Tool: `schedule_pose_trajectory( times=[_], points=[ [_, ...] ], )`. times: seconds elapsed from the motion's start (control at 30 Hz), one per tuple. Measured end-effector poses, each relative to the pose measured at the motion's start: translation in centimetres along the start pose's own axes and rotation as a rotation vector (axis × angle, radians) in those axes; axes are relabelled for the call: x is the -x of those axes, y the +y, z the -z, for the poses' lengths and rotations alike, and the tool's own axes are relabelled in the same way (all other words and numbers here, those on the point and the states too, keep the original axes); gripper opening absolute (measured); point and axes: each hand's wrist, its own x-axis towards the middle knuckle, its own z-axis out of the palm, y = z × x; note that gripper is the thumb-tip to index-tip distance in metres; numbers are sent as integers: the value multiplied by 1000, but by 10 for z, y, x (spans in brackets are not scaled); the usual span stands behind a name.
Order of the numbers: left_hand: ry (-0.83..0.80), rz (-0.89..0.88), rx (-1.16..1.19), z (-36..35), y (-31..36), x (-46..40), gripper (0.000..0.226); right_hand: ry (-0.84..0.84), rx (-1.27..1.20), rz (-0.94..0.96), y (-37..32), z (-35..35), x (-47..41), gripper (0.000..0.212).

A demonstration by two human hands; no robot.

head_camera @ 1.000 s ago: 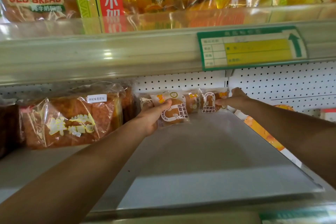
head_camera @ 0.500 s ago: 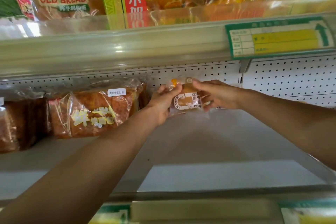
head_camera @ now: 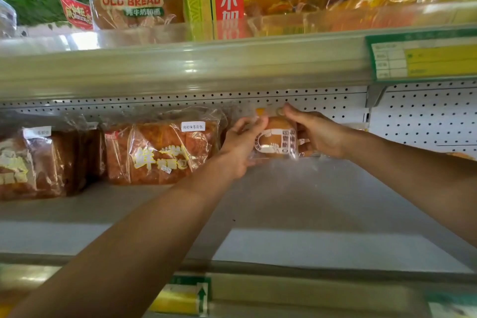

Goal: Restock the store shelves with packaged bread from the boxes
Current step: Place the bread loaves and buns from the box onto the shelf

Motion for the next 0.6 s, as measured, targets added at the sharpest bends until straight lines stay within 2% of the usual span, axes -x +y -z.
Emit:
schedule_pose_trajectory(
  times=[0.13,0.2,0.27,0.37,0.43,0.5,0.6],
  points=[
    [-23,-236,-283,11,3,5,42,-59,48,5,0,12,7,59],
    [27,-301,-362,14,4,5,39,-94,86,-30,1,15,12,53],
    [97,-272,-343,14,6,7,32,-73,68,-64,2,15,13,45],
    [180,-186,-195,14,7,9,46,48,-14,-102,8,12,9,31],
    [231,-227,-154,18,7,11,49,170,-88,-133,17,7,5,24],
    [256,-308,-131,24,8,17,41,253,-95,-175,26,-4,-2,17],
    [283,-358,-137,35,11,25,40,280,-68,-210,35,-24,-14,15]
  ],
)
